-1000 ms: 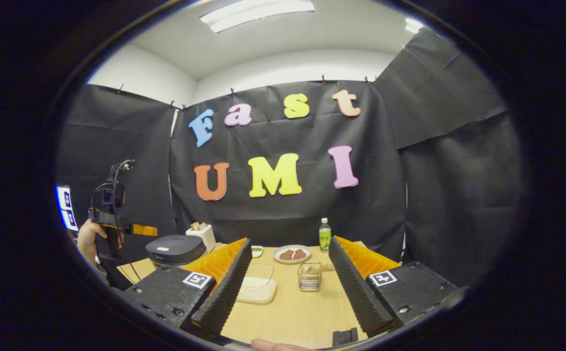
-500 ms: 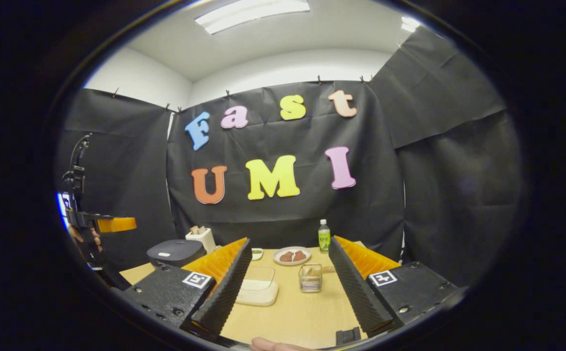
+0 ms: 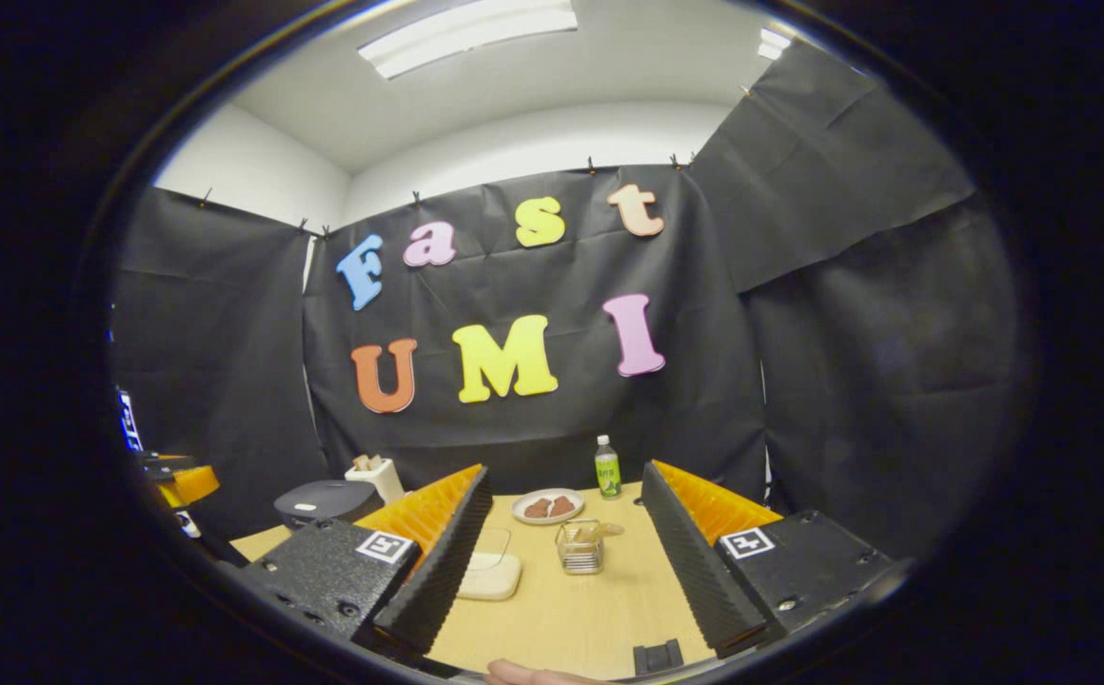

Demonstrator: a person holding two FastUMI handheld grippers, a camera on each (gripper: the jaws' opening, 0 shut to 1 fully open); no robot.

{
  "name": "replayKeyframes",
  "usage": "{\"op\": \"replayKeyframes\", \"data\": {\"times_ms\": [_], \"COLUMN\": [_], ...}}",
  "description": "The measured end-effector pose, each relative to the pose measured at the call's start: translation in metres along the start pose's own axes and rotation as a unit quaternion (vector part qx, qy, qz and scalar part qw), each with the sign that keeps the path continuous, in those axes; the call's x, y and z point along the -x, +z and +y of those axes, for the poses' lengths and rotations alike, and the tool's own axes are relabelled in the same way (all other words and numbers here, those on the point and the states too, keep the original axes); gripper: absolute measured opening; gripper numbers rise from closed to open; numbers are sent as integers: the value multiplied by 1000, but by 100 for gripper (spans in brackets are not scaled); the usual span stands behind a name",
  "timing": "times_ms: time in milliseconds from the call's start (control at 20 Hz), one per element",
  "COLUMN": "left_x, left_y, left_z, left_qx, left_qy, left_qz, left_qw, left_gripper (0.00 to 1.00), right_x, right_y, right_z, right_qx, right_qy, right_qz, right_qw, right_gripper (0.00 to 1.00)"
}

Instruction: Close the left gripper, press the button to open the rice cooker; take a wooden spoon from the chopstick holder with the right hand, scoop a spoonful of rice and pour it into the rice cooker, then put the wooden spoon back into the chopstick holder.

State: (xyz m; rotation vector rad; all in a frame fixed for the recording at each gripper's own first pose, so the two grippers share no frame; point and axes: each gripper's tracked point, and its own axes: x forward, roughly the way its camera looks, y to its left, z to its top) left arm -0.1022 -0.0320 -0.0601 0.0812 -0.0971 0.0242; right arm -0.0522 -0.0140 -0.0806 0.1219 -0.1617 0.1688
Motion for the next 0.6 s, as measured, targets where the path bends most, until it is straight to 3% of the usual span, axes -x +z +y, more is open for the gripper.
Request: {"op": "replayKeyframes", "data": {"times_ms": [50, 100, 300, 600], "left_x": [1, 2, 2, -8], "left_y": [1, 1, 9, 12], "left_z": [0, -2, -13, -15], "left_qx": [-5, -7, 9, 30], "left_qy": [6, 6, -8, -10], "left_qz": [-2, -2, -7, -19], "left_qw": [1000, 1000, 1000, 999], "left_gripper": [95, 95, 95, 96], "right_x": [1, 2, 6, -4], "right_y": [1, -1, -6, -20], "right_z": [-2, -4, 5, -3], "right_qx": [7, 12, 19, 32], "right_qy": [-2, -4, 15, 5], "right_qz": [-1, 0, 11, 29], "right_qw": [1000, 1000, 1000, 999], "right_gripper": [92, 100, 100, 100]}}
